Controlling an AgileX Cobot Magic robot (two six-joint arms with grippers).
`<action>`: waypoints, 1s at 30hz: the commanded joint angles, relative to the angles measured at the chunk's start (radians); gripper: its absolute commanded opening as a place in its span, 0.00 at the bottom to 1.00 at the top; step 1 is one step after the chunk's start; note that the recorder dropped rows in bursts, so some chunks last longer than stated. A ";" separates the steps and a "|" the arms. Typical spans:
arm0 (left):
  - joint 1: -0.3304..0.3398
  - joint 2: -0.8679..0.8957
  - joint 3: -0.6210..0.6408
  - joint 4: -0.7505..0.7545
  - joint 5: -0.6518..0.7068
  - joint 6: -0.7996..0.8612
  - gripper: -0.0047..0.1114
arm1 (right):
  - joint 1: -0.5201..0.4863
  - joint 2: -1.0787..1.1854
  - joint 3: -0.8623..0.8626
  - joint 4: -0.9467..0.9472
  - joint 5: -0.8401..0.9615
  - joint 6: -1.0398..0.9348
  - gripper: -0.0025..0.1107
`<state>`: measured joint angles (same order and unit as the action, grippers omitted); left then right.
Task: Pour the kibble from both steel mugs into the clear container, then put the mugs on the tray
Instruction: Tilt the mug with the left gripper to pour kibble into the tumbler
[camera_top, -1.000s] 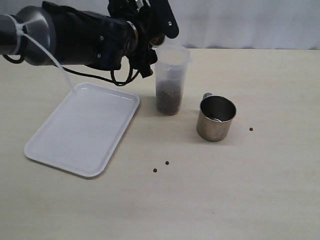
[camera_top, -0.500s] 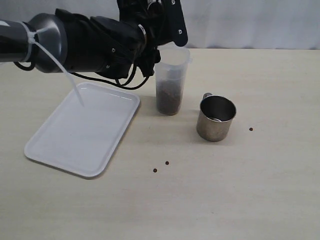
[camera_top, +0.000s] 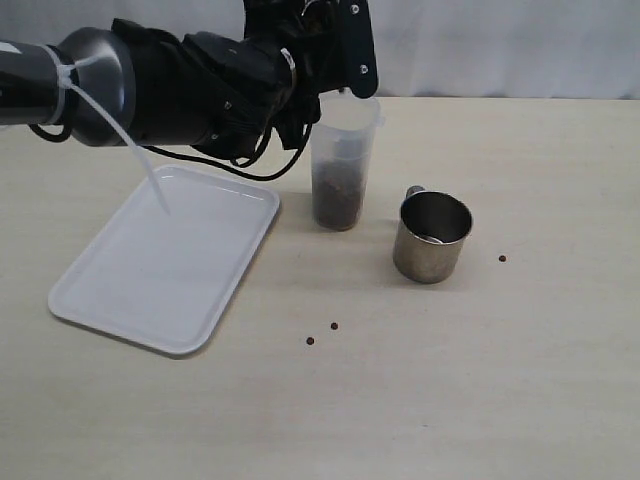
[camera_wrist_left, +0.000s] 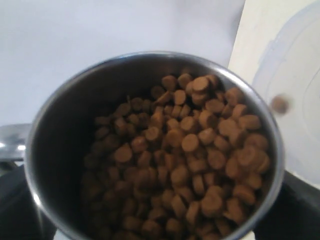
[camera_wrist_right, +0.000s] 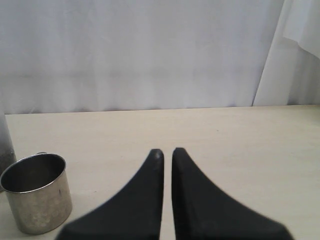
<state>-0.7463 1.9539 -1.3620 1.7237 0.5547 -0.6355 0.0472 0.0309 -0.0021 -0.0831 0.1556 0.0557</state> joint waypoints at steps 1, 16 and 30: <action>-0.009 0.010 -0.013 0.021 0.019 0.063 0.04 | 0.003 0.002 0.002 -0.008 0.000 0.005 0.06; -0.011 0.040 -0.019 0.021 0.086 0.170 0.04 | 0.003 0.002 0.002 -0.008 0.000 0.005 0.06; -0.040 0.040 -0.059 0.021 0.126 0.343 0.04 | 0.003 0.002 0.002 -0.008 0.000 0.005 0.06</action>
<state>-0.7813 2.0026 -1.4100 1.7279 0.6323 -0.3238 0.0472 0.0309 -0.0021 -0.0831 0.1556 0.0557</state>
